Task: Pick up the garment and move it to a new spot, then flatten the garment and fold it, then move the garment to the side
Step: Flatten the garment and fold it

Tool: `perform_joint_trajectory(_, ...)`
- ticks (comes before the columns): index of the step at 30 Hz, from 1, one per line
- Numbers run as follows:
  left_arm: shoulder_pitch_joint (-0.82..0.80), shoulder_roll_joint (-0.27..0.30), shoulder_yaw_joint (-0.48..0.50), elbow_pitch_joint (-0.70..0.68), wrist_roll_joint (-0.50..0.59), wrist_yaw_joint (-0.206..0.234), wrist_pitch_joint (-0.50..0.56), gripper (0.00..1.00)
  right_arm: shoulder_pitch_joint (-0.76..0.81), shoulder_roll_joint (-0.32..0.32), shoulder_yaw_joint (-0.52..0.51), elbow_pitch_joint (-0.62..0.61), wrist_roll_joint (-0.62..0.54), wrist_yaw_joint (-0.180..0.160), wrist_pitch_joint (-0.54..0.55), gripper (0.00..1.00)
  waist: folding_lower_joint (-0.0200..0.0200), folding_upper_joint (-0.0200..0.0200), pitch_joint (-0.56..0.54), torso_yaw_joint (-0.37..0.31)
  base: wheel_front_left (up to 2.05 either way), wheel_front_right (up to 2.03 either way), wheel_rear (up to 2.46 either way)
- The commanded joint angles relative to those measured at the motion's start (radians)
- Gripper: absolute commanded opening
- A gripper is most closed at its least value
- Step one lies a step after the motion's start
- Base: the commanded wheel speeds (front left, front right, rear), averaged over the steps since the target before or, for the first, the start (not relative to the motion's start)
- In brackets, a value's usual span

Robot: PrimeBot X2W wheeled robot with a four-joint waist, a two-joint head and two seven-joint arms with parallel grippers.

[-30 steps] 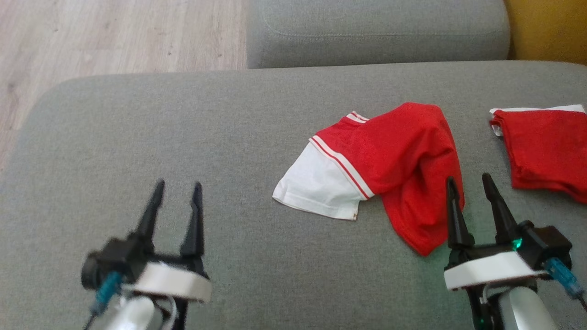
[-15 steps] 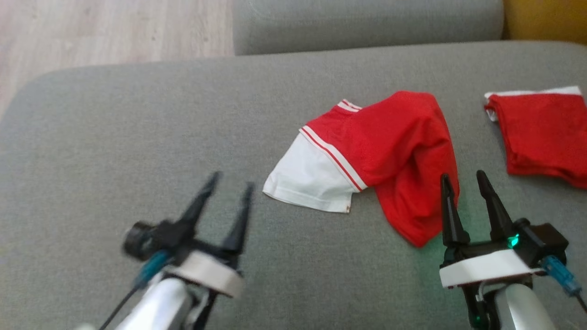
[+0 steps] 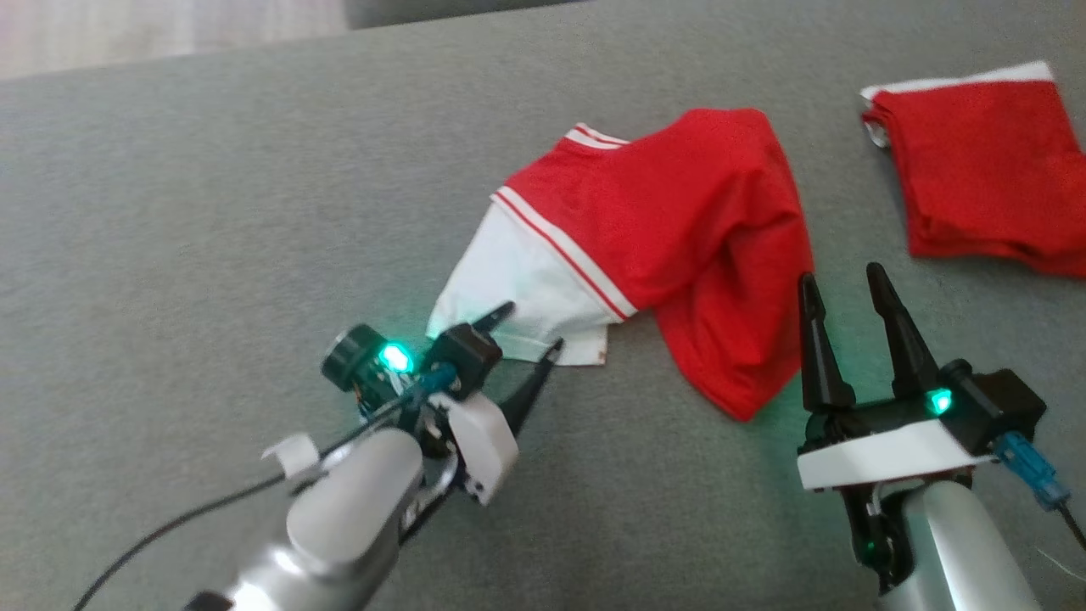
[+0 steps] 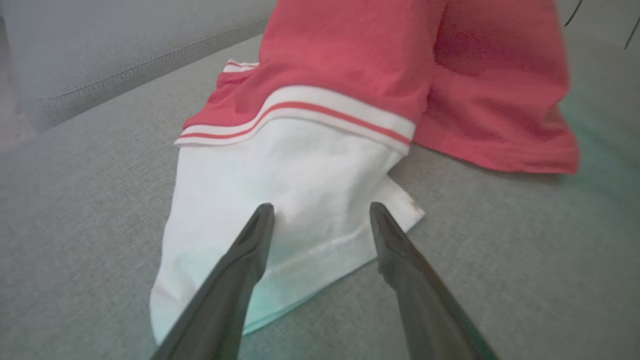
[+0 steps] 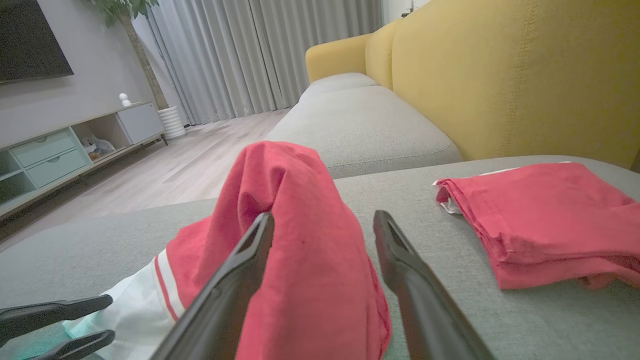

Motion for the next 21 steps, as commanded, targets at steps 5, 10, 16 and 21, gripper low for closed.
perform_joint_trajectory(5, -0.092, -0.011, 0.023, 0.089, 0.018, 0.016, 0.016, 1.00, -0.039, -0.005, 0.035, -0.035, 0.017, -0.001, -0.011, 1.00, -0.0002, -0.0001, 0.029, -0.054, 0.00, 0.00, 0.00)
perform_joint_trajectory(10, -0.112, -0.019, -0.007, 0.164, 0.006, -0.022, 0.049, 0.00, -0.038, -0.005, 0.034, -0.039, 0.022, -0.001, -0.011, 1.00, -0.0002, -0.0001, 0.030, -0.071, 0.00, 0.00, 0.00)
perform_joint_trajectory(16, -0.130, -0.016, 0.017, 0.153, -0.005, -0.005, -0.081, 0.00, -0.034, -0.005, 0.028, -0.031, 0.024, -0.001, -0.011, 1.00, -0.0002, -0.0001, -0.008, -0.058, 0.00, 0.00, 0.00)
perform_joint_trajectory(21, -0.152, 0.010, 0.093, 0.076, -0.029, 0.042, -0.230, 0.00, -0.020, -0.005, 0.043, -0.023, 0.028, -0.001, -0.011, 1.00, -0.0002, -0.0001, -0.059, -0.032, 0.00, 0.00, 0.00)
